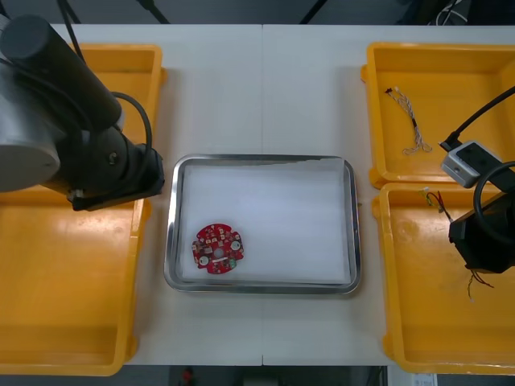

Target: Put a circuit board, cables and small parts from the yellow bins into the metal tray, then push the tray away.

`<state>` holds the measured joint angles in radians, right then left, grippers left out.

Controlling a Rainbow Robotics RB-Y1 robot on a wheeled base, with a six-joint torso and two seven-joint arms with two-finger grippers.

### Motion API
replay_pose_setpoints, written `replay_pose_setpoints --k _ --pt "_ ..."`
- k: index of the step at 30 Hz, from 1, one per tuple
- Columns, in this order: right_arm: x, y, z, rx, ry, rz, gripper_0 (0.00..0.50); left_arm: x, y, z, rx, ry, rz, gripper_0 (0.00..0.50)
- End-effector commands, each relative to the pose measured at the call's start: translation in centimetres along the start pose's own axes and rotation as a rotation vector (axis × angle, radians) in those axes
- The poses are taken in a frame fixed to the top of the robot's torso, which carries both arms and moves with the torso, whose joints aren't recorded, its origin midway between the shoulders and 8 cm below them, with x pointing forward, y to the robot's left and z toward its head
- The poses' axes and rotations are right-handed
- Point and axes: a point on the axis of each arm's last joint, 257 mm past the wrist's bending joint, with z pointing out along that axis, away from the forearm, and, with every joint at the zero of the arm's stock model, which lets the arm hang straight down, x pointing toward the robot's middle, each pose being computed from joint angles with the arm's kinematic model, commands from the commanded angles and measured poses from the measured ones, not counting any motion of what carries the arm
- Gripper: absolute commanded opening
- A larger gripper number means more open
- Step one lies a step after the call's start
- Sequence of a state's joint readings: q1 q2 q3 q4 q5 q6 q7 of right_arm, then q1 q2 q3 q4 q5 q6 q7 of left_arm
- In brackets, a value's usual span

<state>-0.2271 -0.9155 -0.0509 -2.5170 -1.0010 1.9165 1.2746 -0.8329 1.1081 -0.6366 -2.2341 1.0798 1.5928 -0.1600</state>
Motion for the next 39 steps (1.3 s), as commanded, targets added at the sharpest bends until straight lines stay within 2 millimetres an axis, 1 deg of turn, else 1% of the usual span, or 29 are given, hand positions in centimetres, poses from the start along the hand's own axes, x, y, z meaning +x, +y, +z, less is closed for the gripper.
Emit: replay_pose_setpoints --k 1,6,7,8,12,14,17,21,24,25,28,29,31,34,35,39 --pt "-0.3 -1.3 -1.3 0.076 -0.008 -0.071 0.000 -4.7 1.9 -3.3 -0.016 -0.080 0.050 0.500" --pt "-0.9 0.3 -1.1 0.074 -0.016 -0.154 0.000 -8.0 5.3 -4.2 -0.064 -0.092 0.036 0.500" --pt "-1.0 0.5 -1.1 0.075 -0.017 -0.161 0.000 -8.1 5.5 -4.3 -0.066 -0.091 0.035 0.500" --pt "-1.3 1.3 -0.9 0.079 -0.023 -0.201 0.000 -9.1 6.5 -4.5 -0.080 -0.090 0.033 0.500" --pt "-2.0 3.0 -0.4 0.076 -0.027 -0.276 0.000 -11.1 8.8 -5.1 -0.104 -0.089 0.037 0.500" --pt "-2.2 3.7 -0.2 0.069 -0.026 -0.301 0.000 -11.7 9.5 -5.2 -0.109 -0.085 0.043 0.500" --pt "-2.9 5.3 0.1 0.050 -0.033 -0.362 0.000 -12.8 11.3 -5.6 -0.125 -0.076 0.049 0.500" --pt "-3.7 7.2 0.5 0.021 -0.039 -0.434 0.000 -13.8 12.9 -5.7 -0.142 -0.072 0.054 0.500" --pt "-4.9 9.4 1.1 -0.009 -0.056 -0.511 0.000 -14.9 14.5 -5.8 -0.151 -0.069 0.043 0.500" --pt "-5.0 9.4 1.1 -0.009 -0.055 -0.517 0.000 -15.0 14.6 -5.9 -0.152 -0.069 0.042 0.500" --pt "-6.8 11.4 1.9 -0.034 -0.076 -0.656 0.000 -16.5 16.0 -6.0 -0.144 -0.075 0.021 0.500" --pt "-7.1 11.7 2.1 -0.039 -0.079 -0.675 0.000 -16.6 16.1 -5.9 -0.140 -0.073 0.012 0.500" --pt "-8.0 12.7 2.7 -0.058 -0.084 -0.740 0.000 -17.6 16.2 -5.7 -0.123 -0.079 -0.034 0.500" --pt "-9.2 13.9 3.6 -0.080 -0.092 -0.837 0.000 -19.0 16.1 -5.3 -0.093 -0.073 -0.115 0.500" --pt "-9.6 14.6 4.1 -0.091 -0.095 -0.886 0.000 -19.8 16.2 -5.2 -0.079 -0.071 -0.156 0.500" --pt "-10.2 15.9 5.5 -0.106 -0.099 -1.004 0.000 -21.5 16.0 -4.8 -0.059 -0.074 -0.231 0.500"
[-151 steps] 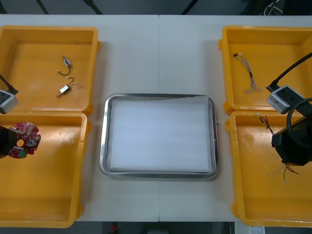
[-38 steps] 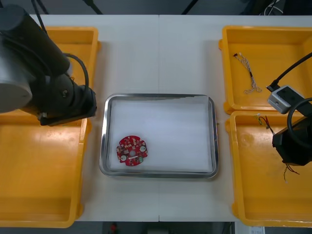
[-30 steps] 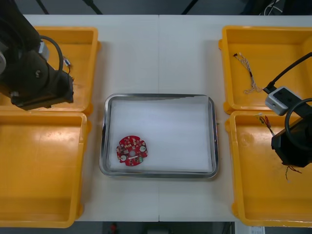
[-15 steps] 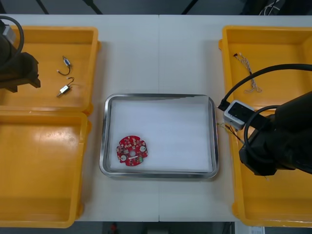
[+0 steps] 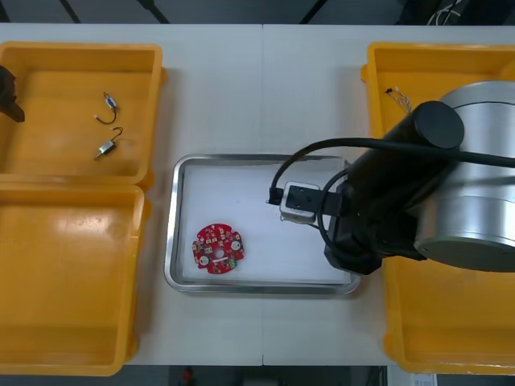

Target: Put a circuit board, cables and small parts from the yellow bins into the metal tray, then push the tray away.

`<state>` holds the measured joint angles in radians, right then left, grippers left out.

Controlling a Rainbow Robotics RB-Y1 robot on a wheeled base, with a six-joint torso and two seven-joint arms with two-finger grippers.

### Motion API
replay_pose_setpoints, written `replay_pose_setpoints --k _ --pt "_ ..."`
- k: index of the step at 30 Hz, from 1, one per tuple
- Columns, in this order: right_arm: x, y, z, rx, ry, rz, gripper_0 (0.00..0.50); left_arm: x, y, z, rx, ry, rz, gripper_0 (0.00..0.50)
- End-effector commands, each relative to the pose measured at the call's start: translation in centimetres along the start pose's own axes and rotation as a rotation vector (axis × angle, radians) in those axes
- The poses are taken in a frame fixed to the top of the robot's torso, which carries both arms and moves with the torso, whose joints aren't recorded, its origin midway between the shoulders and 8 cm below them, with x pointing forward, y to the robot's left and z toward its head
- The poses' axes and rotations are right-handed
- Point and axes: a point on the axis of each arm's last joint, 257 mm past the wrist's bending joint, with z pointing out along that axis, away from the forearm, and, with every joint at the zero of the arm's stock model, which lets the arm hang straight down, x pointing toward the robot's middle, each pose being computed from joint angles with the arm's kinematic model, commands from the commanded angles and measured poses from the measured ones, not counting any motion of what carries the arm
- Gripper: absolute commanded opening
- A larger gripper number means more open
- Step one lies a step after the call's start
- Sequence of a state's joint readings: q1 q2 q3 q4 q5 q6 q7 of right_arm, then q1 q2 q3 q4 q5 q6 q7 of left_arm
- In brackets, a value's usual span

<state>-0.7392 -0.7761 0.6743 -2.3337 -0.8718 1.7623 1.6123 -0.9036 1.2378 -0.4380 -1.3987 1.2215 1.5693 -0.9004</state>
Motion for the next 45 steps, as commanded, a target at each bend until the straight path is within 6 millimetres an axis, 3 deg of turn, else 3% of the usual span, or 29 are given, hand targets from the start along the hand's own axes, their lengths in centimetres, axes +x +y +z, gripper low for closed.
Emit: replay_pose_setpoints --k 1,5,11,21,33,38,39,40,41,42,43,45 --pt "-2.6 0.5 1.2 0.006 -0.019 -0.247 0.000 -4.5 -3.4 -2.8 0.089 -0.080 -0.127 0.500" --pt "-2.9 0.7 2.4 0.001 -0.007 -0.327 0.000 -5.8 -3.9 -2.5 0.106 -0.085 -0.210 0.500" --pt "-3.6 1.4 4.8 -0.037 -0.009 -0.390 0.000 -7.5 -6.2 -1.8 0.152 -0.093 -0.381 0.500" --pt "-4.2 2.6 9.0 -0.044 -0.016 -0.390 0.000 -10.7 -9.5 0.2 0.200 -0.173 -0.563 0.500" --pt "-2.2 3.4 11.6 -0.082 0.057 -0.363 0.000 -13.6 -12.7 4.2 0.184 -0.370 -0.458 0.500" --pt "-1.9 3.7 11.8 -0.088 0.060 -0.340 0.010 -13.5 -14.0 5.9 0.147 -0.423 -0.359 0.500" --pt "-1.9 3.7 11.8 -0.088 0.060 -0.337 0.081 -13.2 -14.2 6.4 0.139 -0.424 -0.341 0.500" --pt "-2.0 3.6 11.8 -0.086 0.059 -0.334 0.211 -13.0 -14.4 6.7 0.134 -0.428 -0.327 0.500" --pt "-2.0 3.6 11.8 -0.084 0.058 -0.332 0.299 -12.9 -14.6 6.9 0.132 -0.427 -0.319 0.500" --pt "-2.2 3.5 11.8 -0.078 0.052 -0.330 0.424 -12.8 -14.7 7.1 0.129 -0.431 -0.308 0.500" --pt "-2.3 3.4 11.8 -0.074 0.046 -0.327 0.500 -12.5 -15.1 7.5 0.127 -0.432 -0.292 0.500" --pt "-2.6 3.2 11.7 -0.066 0.034 -0.325 0.500 -12.3 -15.6 7.8 0.123 -0.435 -0.273 0.500"
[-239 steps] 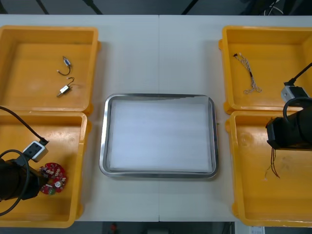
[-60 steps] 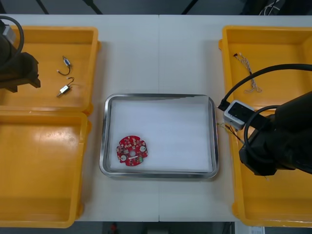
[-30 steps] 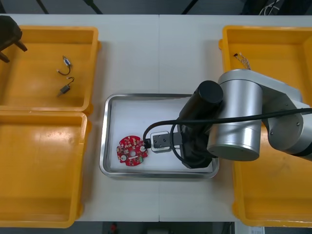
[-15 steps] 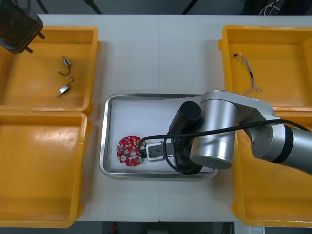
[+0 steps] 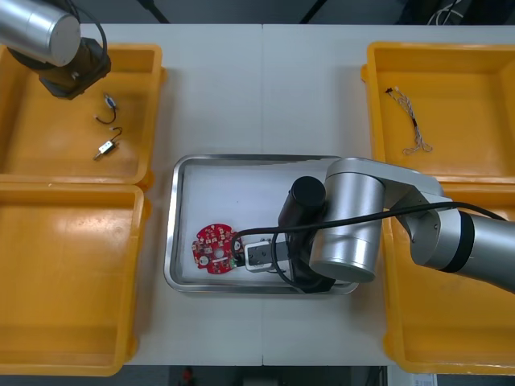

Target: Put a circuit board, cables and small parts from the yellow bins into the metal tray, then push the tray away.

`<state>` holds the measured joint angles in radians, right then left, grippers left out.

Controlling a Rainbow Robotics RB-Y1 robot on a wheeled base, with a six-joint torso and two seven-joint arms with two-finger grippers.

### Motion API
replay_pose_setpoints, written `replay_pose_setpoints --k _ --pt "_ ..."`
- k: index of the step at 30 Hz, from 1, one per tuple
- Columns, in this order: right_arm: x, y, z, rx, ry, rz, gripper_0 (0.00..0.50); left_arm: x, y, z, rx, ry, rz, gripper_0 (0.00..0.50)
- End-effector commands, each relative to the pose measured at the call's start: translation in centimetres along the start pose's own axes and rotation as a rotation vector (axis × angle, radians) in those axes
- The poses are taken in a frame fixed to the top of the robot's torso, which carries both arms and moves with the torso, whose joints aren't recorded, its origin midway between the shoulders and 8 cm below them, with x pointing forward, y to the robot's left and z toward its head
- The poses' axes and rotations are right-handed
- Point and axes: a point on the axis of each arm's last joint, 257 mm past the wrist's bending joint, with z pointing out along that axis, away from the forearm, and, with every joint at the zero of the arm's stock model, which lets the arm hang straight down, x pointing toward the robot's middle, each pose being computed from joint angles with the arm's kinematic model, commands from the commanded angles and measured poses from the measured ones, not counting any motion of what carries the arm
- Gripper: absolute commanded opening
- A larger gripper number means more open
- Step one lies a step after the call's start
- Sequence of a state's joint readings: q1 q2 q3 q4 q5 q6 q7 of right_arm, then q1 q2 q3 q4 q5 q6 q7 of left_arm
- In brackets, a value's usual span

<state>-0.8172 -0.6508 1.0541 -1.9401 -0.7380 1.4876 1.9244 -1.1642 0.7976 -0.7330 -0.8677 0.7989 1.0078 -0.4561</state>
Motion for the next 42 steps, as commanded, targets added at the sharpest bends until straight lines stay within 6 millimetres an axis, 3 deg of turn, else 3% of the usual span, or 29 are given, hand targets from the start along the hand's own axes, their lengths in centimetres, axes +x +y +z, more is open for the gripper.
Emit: replay_pose_setpoints --k 1,5,12,21,29,38,42 --pt "-2.1 -1.0 -1.0 0.048 -0.046 0.009 0.500 -0.5 -4.0 -1.1 0.048 -0.049 0.083 0.500" --pt "-2.1 -1.7 -2.3 0.071 -0.044 0.021 0.500 -0.1 -4.1 -0.7 0.033 -0.068 0.126 0.500" --pt "-1.1 -3.4 -6.9 0.070 -0.050 0.126 0.500 0.6 -3.6 1.3 0.034 -0.091 0.175 0.500" --pt "1.5 -5.5 -12.2 0.080 -0.109 0.485 0.500 1.9 -3.5 1.9 0.033 -0.057 0.169 0.500" --pt "6.8 -6.6 -15.6 0.099 -0.102 0.822 0.500 3.3 -3.7 2.1 0.054 -0.002 0.149 0.500" --pt "12.6 -8.0 -17.5 0.153 -0.104 1.177 0.500 3.2 -2.9 2.4 0.042 0.009 0.155 0.498" --pt "14.6 -9.0 -18.3 0.164 -0.123 1.293 0.500 3.3 -2.8 2.4 0.039 0.010 0.170 0.336"
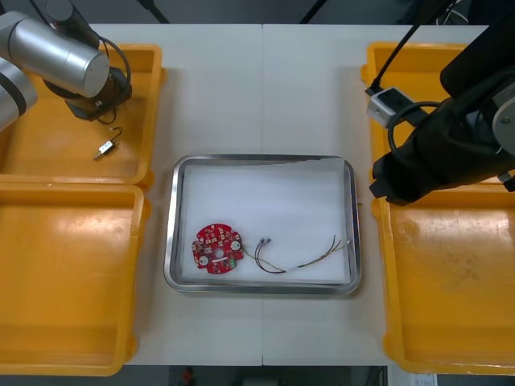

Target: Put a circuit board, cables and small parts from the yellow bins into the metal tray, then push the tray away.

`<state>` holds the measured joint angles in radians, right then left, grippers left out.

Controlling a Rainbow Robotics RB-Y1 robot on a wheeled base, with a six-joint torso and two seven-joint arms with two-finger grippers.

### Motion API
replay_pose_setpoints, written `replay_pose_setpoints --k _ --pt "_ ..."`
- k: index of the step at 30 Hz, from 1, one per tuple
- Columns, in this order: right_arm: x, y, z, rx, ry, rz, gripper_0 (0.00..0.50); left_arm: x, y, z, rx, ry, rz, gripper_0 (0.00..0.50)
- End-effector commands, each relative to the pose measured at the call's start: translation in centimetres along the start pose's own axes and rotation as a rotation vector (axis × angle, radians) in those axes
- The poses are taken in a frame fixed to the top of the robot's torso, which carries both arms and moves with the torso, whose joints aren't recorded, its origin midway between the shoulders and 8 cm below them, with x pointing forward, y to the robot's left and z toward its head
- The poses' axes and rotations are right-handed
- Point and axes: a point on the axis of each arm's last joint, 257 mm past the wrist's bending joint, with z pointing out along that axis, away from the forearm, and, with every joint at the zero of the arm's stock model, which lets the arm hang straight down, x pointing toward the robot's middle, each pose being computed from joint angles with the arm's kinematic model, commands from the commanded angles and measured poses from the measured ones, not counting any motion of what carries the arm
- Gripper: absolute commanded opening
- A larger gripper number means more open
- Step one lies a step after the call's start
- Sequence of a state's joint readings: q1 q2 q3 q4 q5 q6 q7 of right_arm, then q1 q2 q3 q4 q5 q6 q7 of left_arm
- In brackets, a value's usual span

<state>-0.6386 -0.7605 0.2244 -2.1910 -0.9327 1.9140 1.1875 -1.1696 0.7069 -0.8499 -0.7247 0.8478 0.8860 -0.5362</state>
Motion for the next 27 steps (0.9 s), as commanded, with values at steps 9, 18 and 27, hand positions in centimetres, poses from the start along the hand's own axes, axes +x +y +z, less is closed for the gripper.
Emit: replay_pose_setpoints --k 9,18,27 --pt "-0.3 -10.0 -2.6 0.078 -0.031 0.317 0.500 -2.0 -2.3 -1.4 0.032 -0.033 0.092 0.000" --pt "0.2 -15.6 -2.3 0.147 0.029 0.434 0.500 -5.2 -0.7 -4.2 -0.019 -0.054 0.140 0.000" --pt "-1.7 -19.6 -1.1 0.197 0.045 0.482 0.500 -7.5 0.2 -8.1 -0.024 -0.028 0.133 0.000"
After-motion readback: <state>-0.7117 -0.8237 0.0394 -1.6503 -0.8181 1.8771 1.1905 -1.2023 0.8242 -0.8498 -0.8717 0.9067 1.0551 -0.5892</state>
